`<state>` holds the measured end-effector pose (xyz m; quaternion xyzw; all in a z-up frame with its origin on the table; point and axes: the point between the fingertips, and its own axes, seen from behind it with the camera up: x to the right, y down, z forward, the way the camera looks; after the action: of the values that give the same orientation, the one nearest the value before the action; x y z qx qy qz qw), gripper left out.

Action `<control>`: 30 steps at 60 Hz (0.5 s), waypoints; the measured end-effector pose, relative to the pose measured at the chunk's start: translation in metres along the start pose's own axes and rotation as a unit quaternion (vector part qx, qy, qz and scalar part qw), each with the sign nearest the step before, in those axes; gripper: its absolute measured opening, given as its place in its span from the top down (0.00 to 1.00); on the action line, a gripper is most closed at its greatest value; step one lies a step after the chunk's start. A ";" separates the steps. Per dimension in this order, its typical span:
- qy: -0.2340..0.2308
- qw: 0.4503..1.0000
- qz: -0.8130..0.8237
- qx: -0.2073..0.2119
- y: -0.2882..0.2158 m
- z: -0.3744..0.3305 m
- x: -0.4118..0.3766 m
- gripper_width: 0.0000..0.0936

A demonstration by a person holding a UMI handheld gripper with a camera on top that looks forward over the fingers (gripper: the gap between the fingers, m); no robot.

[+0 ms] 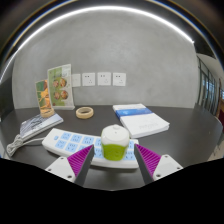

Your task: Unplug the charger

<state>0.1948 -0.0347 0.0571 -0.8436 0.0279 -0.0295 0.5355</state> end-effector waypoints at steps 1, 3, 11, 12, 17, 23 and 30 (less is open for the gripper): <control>0.003 1.000 -0.001 0.004 -0.003 0.005 -0.001 0.12; 0.009 1.000 -0.003 0.009 -0.006 0.016 -0.001 0.12; 0.036 0.999 0.015 0.014 -0.011 0.043 0.005 0.49; 0.040 0.999 0.021 0.019 -0.012 0.043 0.005 0.49; 0.059 0.997 0.029 0.045 -0.016 0.044 0.008 0.56; 0.062 0.997 0.013 0.049 -0.016 0.043 0.006 0.62; 0.050 0.998 0.036 0.032 -0.018 0.041 0.005 0.62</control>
<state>0.2039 0.0099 0.0559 -0.8220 0.0841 -0.0535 0.5607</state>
